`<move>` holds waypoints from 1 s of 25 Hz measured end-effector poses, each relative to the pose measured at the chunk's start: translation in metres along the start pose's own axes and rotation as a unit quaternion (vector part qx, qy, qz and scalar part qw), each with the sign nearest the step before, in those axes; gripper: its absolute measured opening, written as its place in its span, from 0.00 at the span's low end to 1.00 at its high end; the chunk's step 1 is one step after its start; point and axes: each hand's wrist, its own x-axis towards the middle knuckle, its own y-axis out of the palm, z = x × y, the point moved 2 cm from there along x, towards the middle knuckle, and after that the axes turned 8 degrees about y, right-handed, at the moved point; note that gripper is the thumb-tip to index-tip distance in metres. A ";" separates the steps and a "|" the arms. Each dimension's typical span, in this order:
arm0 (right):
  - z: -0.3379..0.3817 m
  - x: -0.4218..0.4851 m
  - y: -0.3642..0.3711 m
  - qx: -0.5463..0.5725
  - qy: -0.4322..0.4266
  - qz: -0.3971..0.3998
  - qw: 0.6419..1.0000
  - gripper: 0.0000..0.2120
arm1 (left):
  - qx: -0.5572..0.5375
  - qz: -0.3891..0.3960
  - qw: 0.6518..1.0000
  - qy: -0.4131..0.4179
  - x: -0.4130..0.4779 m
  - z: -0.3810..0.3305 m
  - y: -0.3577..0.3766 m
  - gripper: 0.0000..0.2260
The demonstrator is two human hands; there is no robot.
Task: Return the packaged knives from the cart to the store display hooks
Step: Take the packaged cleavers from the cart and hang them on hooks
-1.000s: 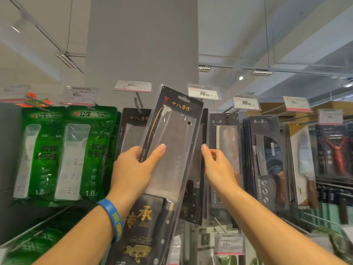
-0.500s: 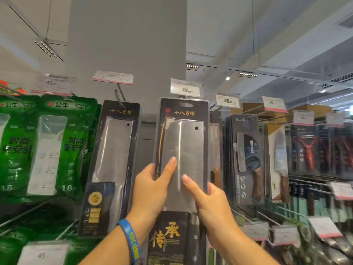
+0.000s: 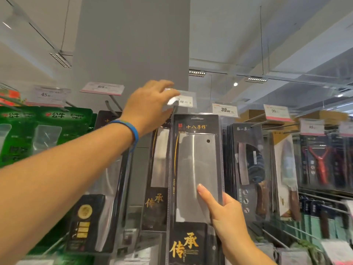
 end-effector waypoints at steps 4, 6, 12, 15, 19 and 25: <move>-0.003 0.012 0.001 -0.050 -0.001 0.004 0.999 0.25 | 0.083 0.063 0.993 0.048 0.034 0.012 -0.004 0.11; -0.001 0.015 0.004 -0.072 -0.002 0.004 0.997 0.25 | 0.040 0.070 0.997 0.005 0.047 0.017 -0.010 0.11; 0.020 0.033 0.025 -0.132 -0.068 -0.027 0.989 0.34 | 0.014 0.090 0.994 -0.068 0.048 0.014 -0.010 0.12; 0.019 0.036 0.027 -0.132 -0.068 -0.029 0.988 0.33 | 0.020 0.106 0.991 -0.085 0.053 0.011 -0.011 0.12; 0.005 0.039 0.028 -0.185 -0.053 -0.019 0.981 0.38 | 0.028 0.118 0.988 -0.093 0.055 0.008 -0.014 0.12; -0.003 0.042 0.023 -0.097 0.006 -0.040 0.994 0.47 | 0.025 0.101 0.991 -0.089 0.049 0.006 -0.012 0.13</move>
